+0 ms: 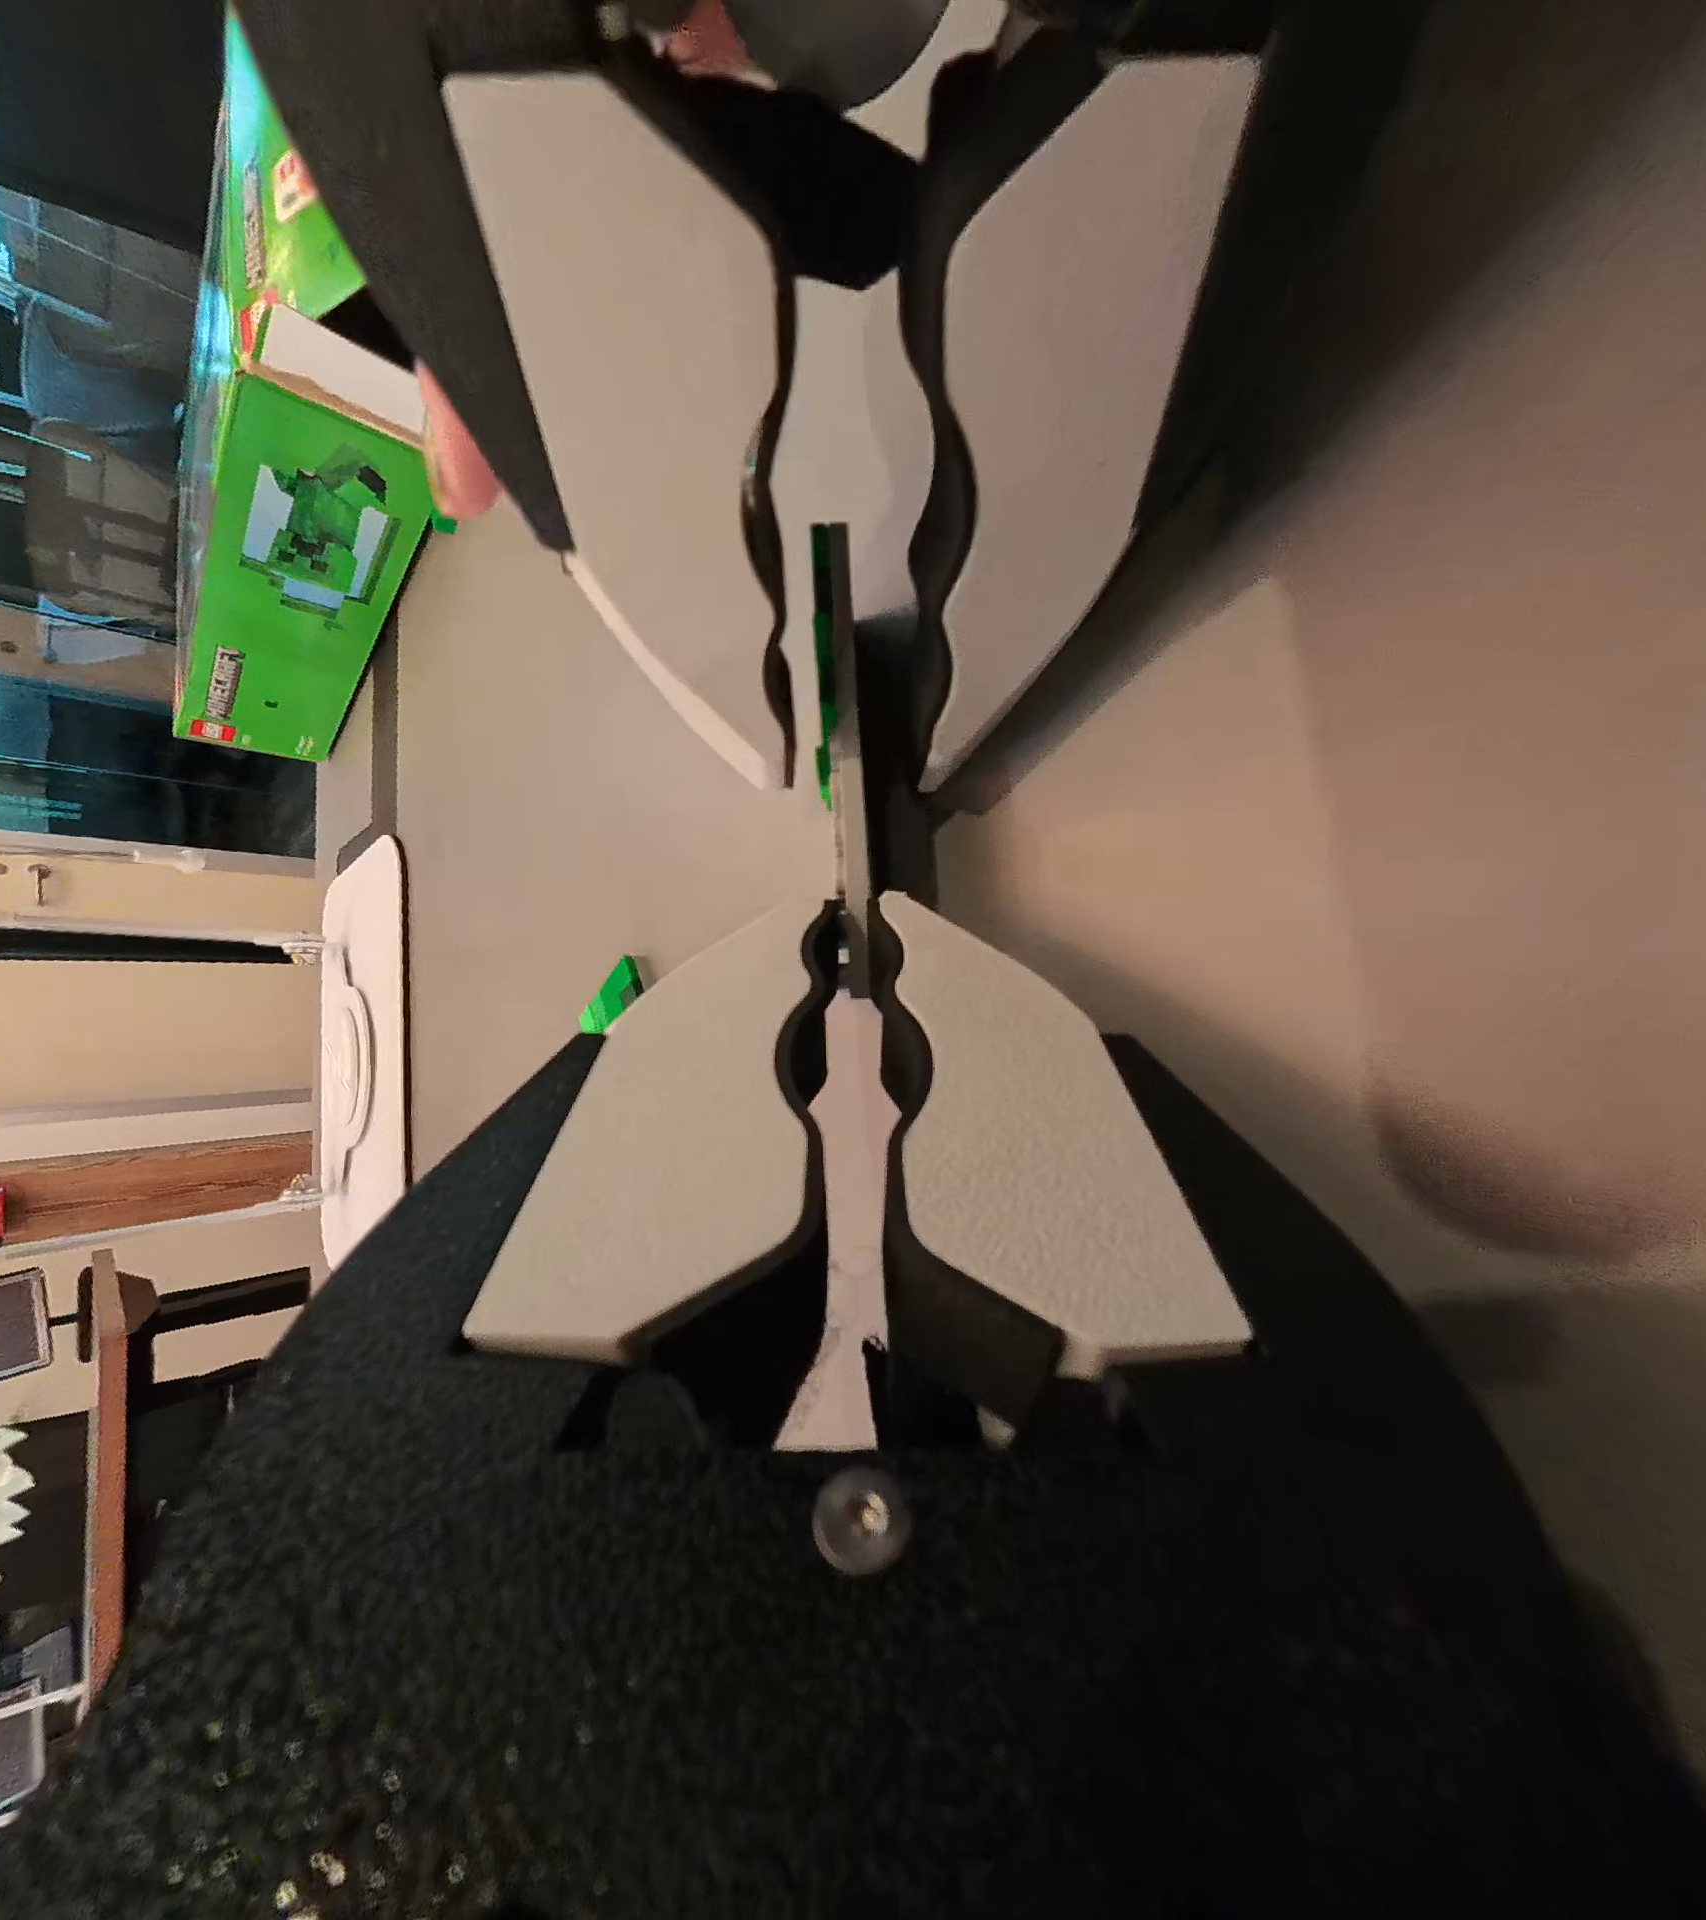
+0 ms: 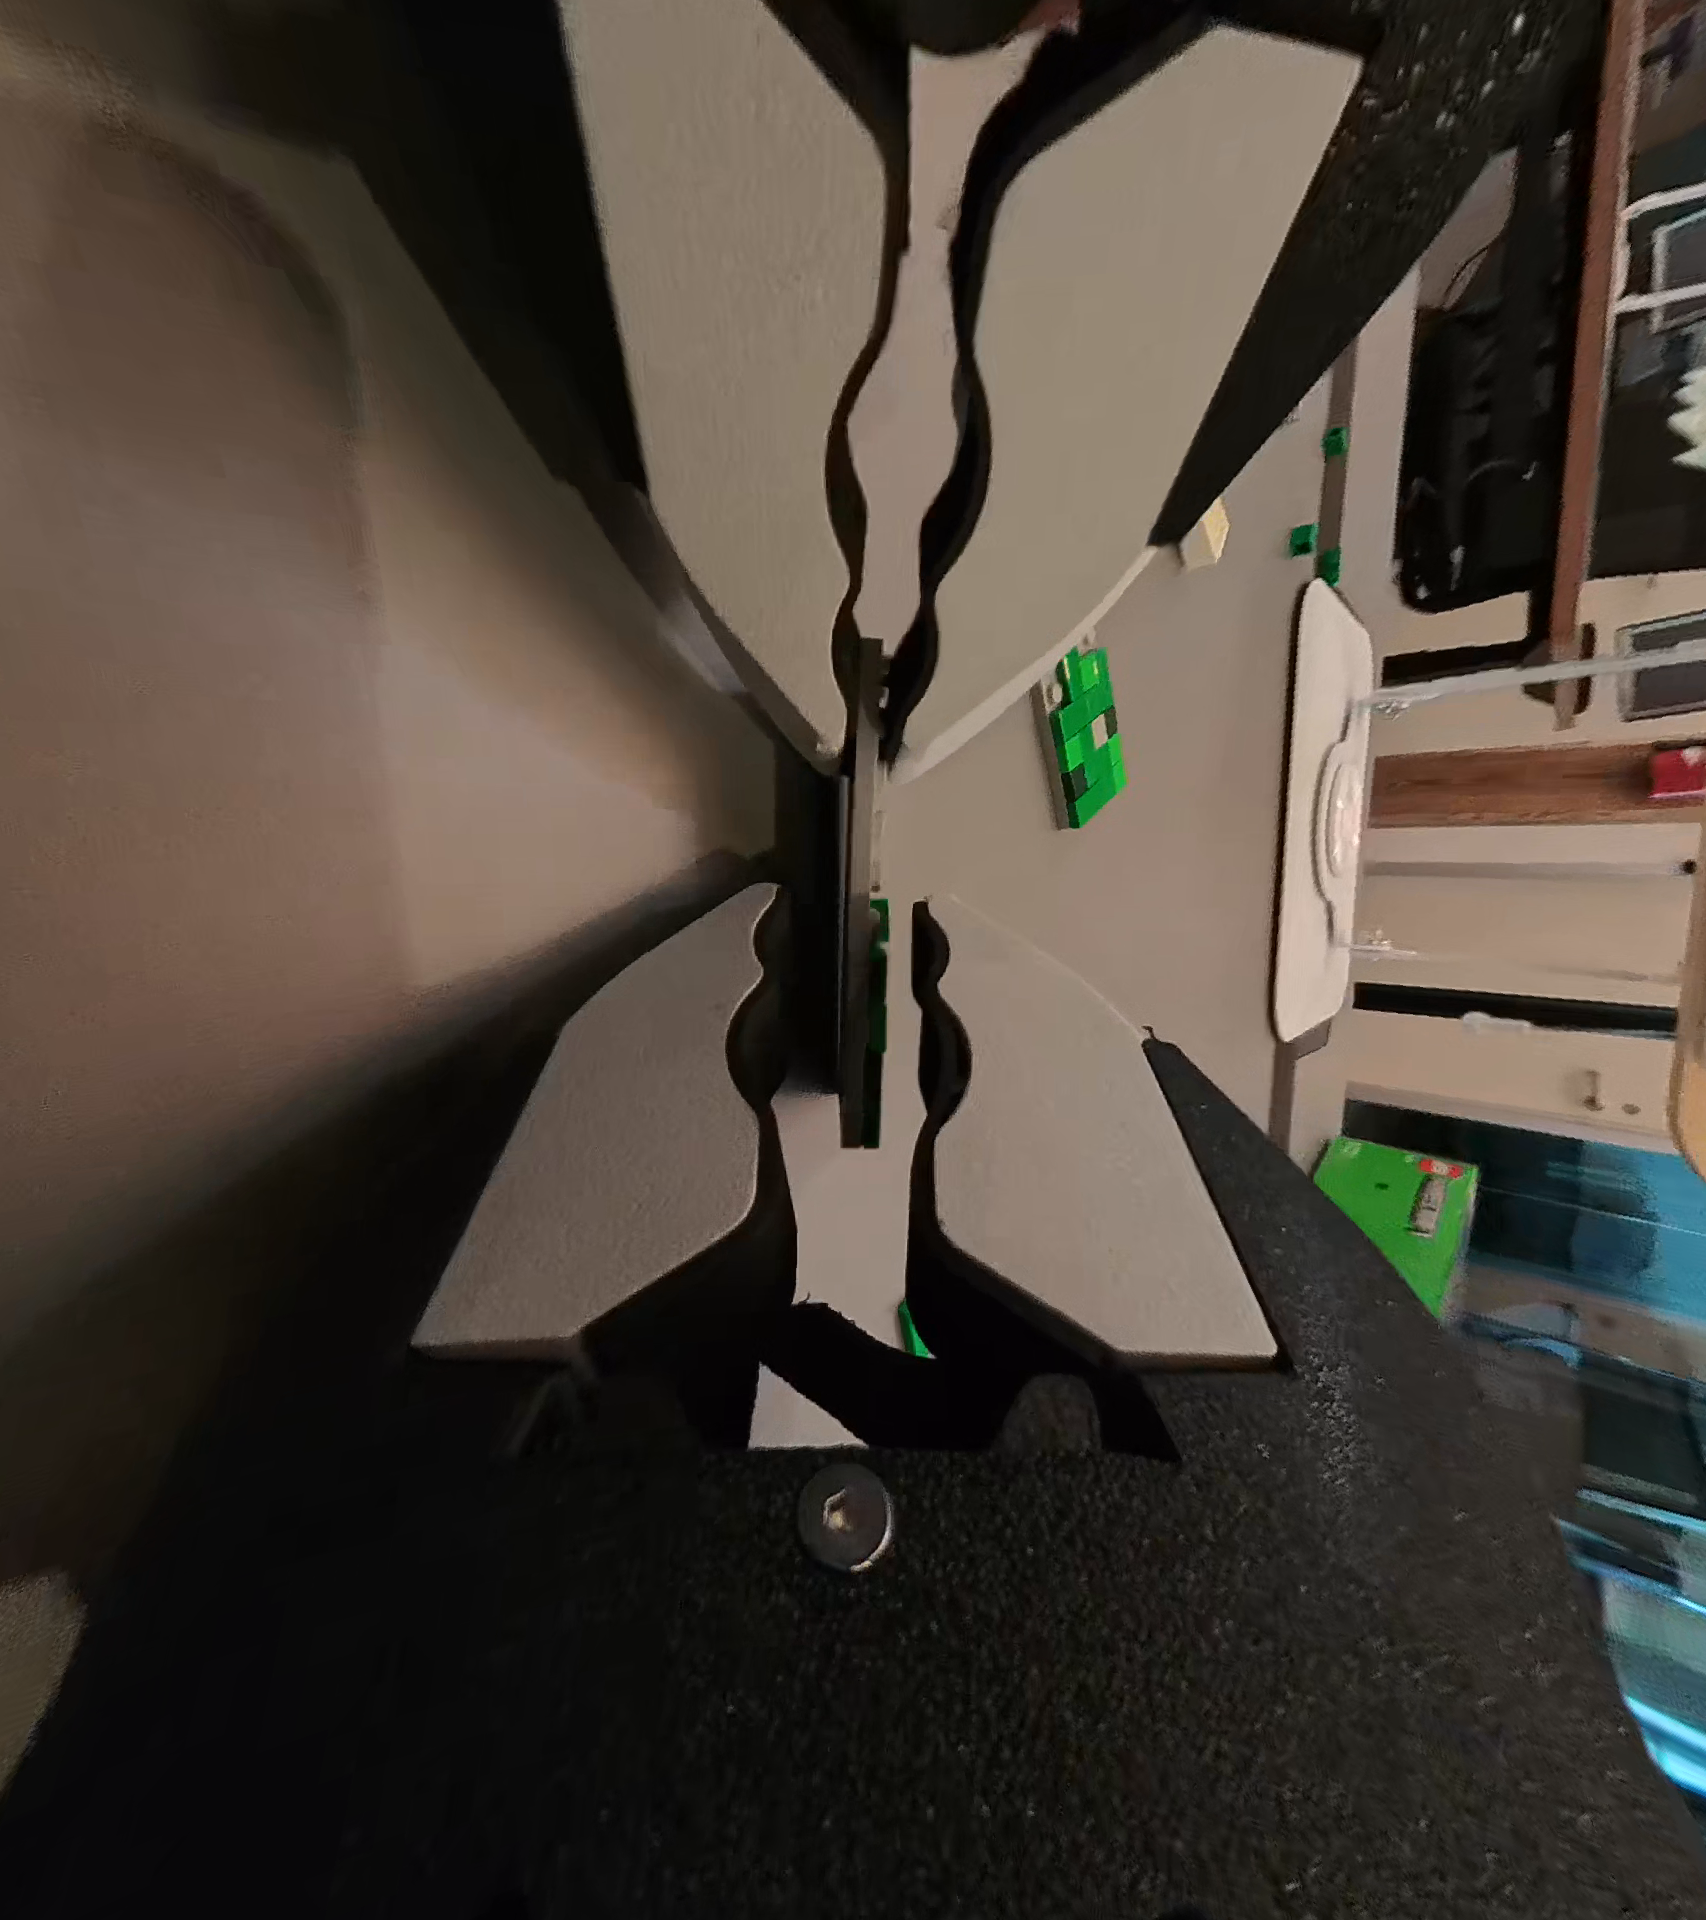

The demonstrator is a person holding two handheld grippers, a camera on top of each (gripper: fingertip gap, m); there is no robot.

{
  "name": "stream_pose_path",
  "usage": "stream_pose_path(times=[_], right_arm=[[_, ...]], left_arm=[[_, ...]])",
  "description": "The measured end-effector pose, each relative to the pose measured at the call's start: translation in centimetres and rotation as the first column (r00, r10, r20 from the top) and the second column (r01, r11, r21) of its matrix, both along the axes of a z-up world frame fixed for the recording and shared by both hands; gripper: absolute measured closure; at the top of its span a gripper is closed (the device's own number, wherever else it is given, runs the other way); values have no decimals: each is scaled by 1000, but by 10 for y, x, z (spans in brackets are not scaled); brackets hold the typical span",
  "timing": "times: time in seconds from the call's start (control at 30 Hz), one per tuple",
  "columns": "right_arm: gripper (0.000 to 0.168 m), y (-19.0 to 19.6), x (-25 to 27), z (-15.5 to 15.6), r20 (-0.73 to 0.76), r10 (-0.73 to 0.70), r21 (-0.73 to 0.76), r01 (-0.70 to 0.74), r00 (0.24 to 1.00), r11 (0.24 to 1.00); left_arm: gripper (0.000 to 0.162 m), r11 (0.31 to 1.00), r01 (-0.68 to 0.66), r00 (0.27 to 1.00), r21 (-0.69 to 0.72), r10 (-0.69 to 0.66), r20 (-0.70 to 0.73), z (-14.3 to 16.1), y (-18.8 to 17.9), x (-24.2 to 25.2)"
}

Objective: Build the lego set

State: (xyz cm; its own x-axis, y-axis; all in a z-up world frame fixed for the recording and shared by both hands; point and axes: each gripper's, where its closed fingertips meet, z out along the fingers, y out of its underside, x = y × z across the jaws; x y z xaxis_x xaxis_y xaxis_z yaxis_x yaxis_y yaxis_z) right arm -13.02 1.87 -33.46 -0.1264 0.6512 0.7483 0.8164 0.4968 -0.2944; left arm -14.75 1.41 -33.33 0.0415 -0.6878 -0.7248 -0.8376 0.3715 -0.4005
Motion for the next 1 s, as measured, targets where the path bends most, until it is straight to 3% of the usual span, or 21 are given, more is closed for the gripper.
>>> stream_pose_path(times=[0.3, 0.5, 0.87, 1.0], right_arm=[[160, 2, 3, -4, 34, -52, -88, 55, 998, 995], [161, 4, 2, 12, 3, -14, 34, 13, 1000, 999], [161, -2, 5, 17, 6, 18, -71, -18, 1000, 997], [160, 0, 2, 24, -81, 50, -32, -53, 995, 998]], left_arm=[[158, 1000, 14, 1000, 17, -14, -7, 0, -3, 2], [158, 992, 4, 1000, 128, -3, -5, 17, -2, 2], [157, 988, 21, 1000, 153, -22, 5, 23, -7, 5], [158, 987, 2, 1000, 160, -7, 28, 28, -4, 3]])
